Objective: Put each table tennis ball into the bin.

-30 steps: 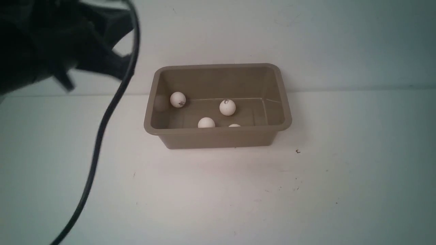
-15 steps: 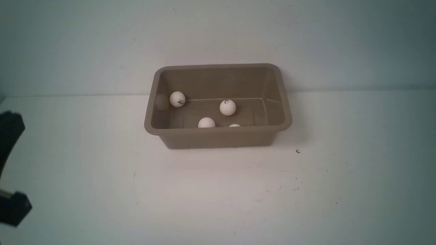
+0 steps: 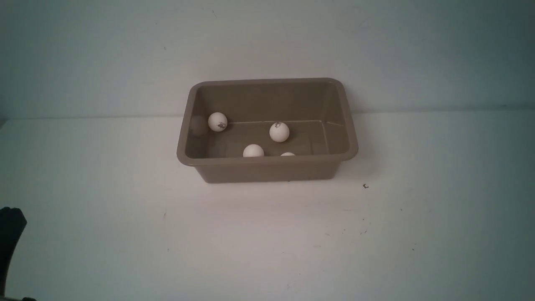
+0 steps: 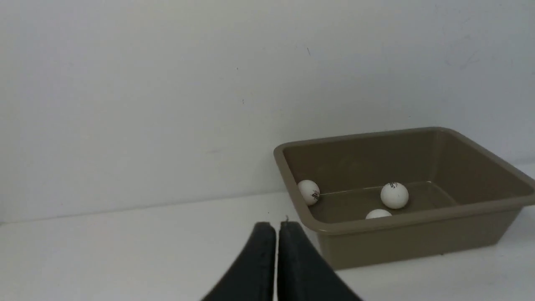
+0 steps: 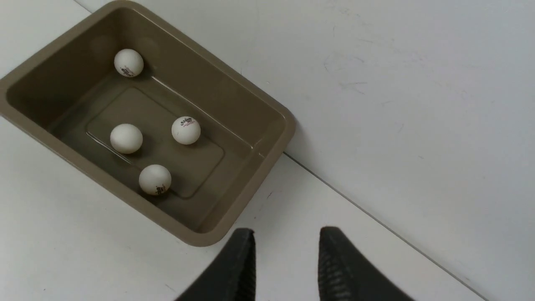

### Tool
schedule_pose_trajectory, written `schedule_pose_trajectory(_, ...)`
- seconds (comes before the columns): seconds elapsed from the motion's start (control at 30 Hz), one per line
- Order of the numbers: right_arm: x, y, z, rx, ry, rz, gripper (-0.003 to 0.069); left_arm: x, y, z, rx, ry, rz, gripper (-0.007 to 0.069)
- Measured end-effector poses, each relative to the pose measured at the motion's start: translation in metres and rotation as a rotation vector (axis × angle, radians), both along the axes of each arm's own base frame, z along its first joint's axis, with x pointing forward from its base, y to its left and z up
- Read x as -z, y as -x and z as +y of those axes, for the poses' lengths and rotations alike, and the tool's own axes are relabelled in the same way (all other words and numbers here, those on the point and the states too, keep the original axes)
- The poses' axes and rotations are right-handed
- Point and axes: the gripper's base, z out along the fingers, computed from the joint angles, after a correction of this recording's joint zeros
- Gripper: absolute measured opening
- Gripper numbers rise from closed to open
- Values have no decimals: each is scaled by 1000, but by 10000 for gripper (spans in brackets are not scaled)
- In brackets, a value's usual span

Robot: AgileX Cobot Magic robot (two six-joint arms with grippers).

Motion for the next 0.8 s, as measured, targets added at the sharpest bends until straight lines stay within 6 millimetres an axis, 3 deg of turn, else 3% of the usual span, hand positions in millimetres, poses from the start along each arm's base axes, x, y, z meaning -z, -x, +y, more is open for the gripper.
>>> schedule_pose_trajectory(0.1,-15,15,-13,26,-2,-67,155,0,0,1,-12,2,-7,-4)
schedule_pose_trajectory(0.17,-35,38,-30,51,-27,-151,103,-1,0,2,-19,5,-11,-4)
schedule_pose_trajectory(0.3,-74,108,-76,110,-119,-321,8,-1,0,2,-18,12,-11,-4)
schedule_pose_trajectory(0.4,-89,190,-126,143,-239,-470,-12,-1,0,1,-17,36,-12,-4)
schedule_pose_trajectory(0.5,-67,256,-167,171,-331,-545,-13,-1,0,1,-14,60,-13,-4)
schedule_pose_trajectory(0.57,-41,281,-182,191,-373,-542,-13,-1,0,1,-13,73,-13,-4)
schedule_pose_trajectory(0.67,13,300,-194,227,-413,-499,-13,-1,0,0,3,94,-6,-4)
schedule_pose_trajectory(0.8,82,286,-185,244,-430,-411,-13,0,1,-5,53,135,17,-4)
